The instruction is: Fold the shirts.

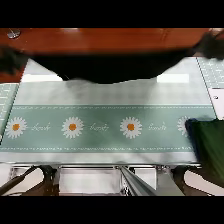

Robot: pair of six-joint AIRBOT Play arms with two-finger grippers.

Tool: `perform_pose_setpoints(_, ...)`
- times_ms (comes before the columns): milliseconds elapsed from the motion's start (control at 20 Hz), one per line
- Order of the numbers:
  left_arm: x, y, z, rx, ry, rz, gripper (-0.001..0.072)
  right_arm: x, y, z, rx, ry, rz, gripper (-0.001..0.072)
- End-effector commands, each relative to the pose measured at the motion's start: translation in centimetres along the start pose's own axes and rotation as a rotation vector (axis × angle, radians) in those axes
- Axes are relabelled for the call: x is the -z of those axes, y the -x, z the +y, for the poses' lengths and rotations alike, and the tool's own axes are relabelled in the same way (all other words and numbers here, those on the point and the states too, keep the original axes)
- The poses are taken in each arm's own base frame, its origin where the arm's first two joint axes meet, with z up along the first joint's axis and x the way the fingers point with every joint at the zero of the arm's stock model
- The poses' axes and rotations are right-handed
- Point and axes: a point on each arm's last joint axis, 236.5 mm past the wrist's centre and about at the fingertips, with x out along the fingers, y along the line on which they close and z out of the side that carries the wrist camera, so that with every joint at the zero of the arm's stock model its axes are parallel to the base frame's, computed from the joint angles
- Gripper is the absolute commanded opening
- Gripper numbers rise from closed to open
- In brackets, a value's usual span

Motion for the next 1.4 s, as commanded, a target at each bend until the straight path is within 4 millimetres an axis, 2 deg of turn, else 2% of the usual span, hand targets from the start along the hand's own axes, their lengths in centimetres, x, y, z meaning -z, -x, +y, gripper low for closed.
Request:
perform_pose_setpoints(0, -10.2, 9.7, -13.5, 0.028, -0.303, -0.451, 0.0035, -5.7, 12.2, 7.7, 0.029, 0.213, -0.298, 0.0022)
perform_pose_setpoints(50, -10.7, 12.6, -16.2, -0.005, -0.412, -0.51, 0.0035, -5.6, 14.9, 9.0, 0.053, 0.254, -0.356, 0.0022)
perform_pose_setpoints(150, -10.1, 17.3, -20.1, -0.073, -0.553, -0.581, 0.0035, -4.4, 20.1, 11.1, 0.106, 0.317, -0.456, 0.0022)
perform_pose_setpoints(250, -8.2, 21.0, -22.4, -0.159, -0.639, -0.618, 0.0035, -2.8, 24.5, 12.7, 0.161, 0.366, -0.54, 0.0023)
perform_pose_setpoints(350, -5.8, 23.6, -23.1, -0.25, -0.659, -0.636, 0.0035, -0.5, 27.9, 13.8, 0.205, 0.393, -0.585, 0.0023)
perform_pose_setpoints(450, -3.4, 25.4, -23.1, -0.352, -0.712, -0.623, 0.0035, 1.8, 30.3, 14.5, 0.233, 0.404, -0.61, 0.0022)
perform_pose_setpoints(550, -1.3, 26.9, -23.3, -0.418, -0.745, -0.616, 0.0035, 3.5, 31.8, 15.3, 0.237, 0.416, -0.628, 0.0022)
perform_pose_setpoints(650, 0.2, 27.9, -23.4, -0.45, -0.778, -0.603, 0.0035, 4.8, 32.0, 15.4, 0.238, 0.411, -0.605, 0.0023)
perform_pose_setpoints(700, 0.6, 28.3, -23.1, -0.47, -0.795, -0.589, 0.0034, 5.3, 31.7, 15.2, 0.238, 0.399, -0.582, 0.0023)
perform_pose_setpoints(800, 0.5, 28.8, -20.8, -0.558, -0.794, -0.549, 0.0035, 5.4, 30.7, 14.7, 0.231, 0.376, -0.551, 0.0022)
perform_pose_setpoints(900, 0.4, 27.4, -18.4, -0.563, -0.737, -0.494, 0.0035, 5.9, 28.2, 13.0, 0.228, 0.333, -0.459, 0.0022)
perform_pose_setpoints(1000, 1.4, 24.2, -15.4, -0.535, -0.666, -0.368, 0.0035, 6.7, 24.0, 11.4, 0.186, 0.279, -0.328, 0.0023)
perform_pose_setpoints(1100, 2.3, 19.9, -11.9, -0.474, -0.561, -0.24, 0.0035, 7.2, 19.1, 9.0, 0.145, 0.219, -0.196, 0.0023)
perform_pose_setpoints(1250, 3.5, 14.2, -4.9, -0.459, -0.393, -0.053, 0.0035, 6.8, 11.7, 3.9, 0.138, 0.123, -0.081, 0.0023)
perform_pose_setpoints(1350, 5.2, 10.2, -0.3, -0.458, -0.316, 0.095, 0.0035, 6.8, 6.7, 0.8, 0.134, 0.065, -0.006, 0.0023)
